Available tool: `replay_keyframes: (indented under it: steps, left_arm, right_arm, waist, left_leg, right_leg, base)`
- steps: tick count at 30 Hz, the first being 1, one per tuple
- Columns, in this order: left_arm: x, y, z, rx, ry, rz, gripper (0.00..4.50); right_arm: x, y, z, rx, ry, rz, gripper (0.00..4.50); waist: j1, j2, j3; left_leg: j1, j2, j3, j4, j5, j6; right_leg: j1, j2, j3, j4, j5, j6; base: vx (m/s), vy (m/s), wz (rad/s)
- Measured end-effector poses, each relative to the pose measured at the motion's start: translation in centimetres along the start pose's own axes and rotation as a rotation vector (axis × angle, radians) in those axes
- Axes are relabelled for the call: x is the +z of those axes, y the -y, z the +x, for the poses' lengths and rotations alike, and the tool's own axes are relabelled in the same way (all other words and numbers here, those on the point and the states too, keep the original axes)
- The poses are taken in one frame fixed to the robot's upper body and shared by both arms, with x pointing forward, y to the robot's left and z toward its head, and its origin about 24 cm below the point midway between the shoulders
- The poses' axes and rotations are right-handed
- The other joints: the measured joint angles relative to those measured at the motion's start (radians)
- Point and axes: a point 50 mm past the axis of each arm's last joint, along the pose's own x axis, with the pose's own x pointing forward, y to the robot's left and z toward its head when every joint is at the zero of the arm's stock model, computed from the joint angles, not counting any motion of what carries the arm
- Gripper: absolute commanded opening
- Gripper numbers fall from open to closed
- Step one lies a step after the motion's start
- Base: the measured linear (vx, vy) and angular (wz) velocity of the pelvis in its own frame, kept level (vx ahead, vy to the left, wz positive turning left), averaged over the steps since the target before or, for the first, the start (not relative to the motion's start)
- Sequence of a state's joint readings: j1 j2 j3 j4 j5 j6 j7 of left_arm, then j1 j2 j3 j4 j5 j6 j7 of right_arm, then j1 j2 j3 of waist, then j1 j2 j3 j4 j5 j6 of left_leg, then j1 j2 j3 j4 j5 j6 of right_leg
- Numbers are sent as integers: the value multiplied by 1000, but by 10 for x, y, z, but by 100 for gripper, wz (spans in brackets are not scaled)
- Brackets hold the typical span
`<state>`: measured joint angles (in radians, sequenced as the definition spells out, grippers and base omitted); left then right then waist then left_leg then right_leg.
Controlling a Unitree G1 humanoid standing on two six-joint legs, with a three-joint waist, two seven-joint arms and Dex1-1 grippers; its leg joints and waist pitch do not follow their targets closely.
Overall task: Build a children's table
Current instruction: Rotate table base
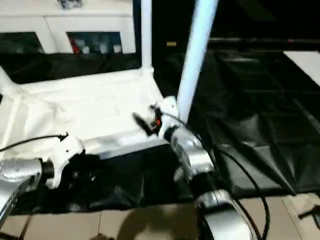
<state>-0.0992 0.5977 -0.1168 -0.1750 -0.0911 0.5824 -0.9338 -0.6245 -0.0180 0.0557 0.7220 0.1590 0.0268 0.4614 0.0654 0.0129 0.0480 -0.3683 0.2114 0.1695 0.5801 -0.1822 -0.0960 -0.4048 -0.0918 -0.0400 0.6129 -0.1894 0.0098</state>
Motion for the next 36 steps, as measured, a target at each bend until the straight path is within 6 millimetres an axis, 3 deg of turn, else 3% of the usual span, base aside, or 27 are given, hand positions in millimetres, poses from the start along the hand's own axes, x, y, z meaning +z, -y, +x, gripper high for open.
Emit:
replay_keyframes:
  steps: [5,11,15,19,23,27,31,33,36]
  left_arm:
    - [4,-1,9,17,28,19,345]
    - [4,-8,10,98,24,35,383]
    - [7,-11,16,144,45,40,410]
    - [11,-13,21,199,76,46,441]
    - [14,-10,26,276,163,40,447]
    - [12,1,27,352,259,-6,447]
    - [3,10,24,458,326,-56,450]
    - [3,12,19,580,383,-88,450]
    - [3,5,3,784,442,-133,450]
  right_arm:
    - [3,18,1,-114,4,24,369]
    - [5,62,-20,-307,-6,-15,369]
    - [16,90,-34,-418,22,-24,369]
    - [21,101,-41,-440,21,-57,369]
    - [24,100,-42,-373,28,-106,369]
    - [15,83,-37,-223,10,-132,369]
    - [-4,68,-44,-157,-11,-142,405]
    - [-11,62,-52,-148,1,-135,408]
    - [-13,54,-59,-132,27,-114,446]
  waist:
    - [23,-2,1]
    - [48,-1,1]
    - [45,-1,1]
    - [35,2,1]
    - [22,4,2]
    - [9,4,2]
    - [12,4,2]
    - [20,4,2]
    - [22,7,2]
  left_leg:
    - [-1,0,0,4,0,0]
    - [-4,0,1,8,0,0]
    - [-5,0,0,10,0,0]
    - [-5,0,-1,10,0,0]
    - [-6,0,-1,10,0,1]
    - [-6,2,-1,10,0,1]
    - [-7,4,0,10,0,1]
    - [-7,4,0,11,0,1]
    - [-6,4,0,10,0,1]
  right_leg:
    - [1,-1,0,1,0,0]
    - [2,-2,1,2,0,0]
    - [2,-1,1,2,0,0]
    - [1,0,0,3,0,0]
    - [1,0,0,2,0,0]
    - [0,0,0,1,0,0]
    - [0,1,-1,0,0,0]
    - [1,1,-1,-1,0,0]
    - [1,1,0,-1,0,1]
  base:
    - [0,0,0]
    - [0,0,0]
    - [0,0,0]
    - [0,0,0]
    - [0,0,0]
    - [0,0,0]
    - [0,0,0]
    - [0,0,0]
    - [0,0,0]
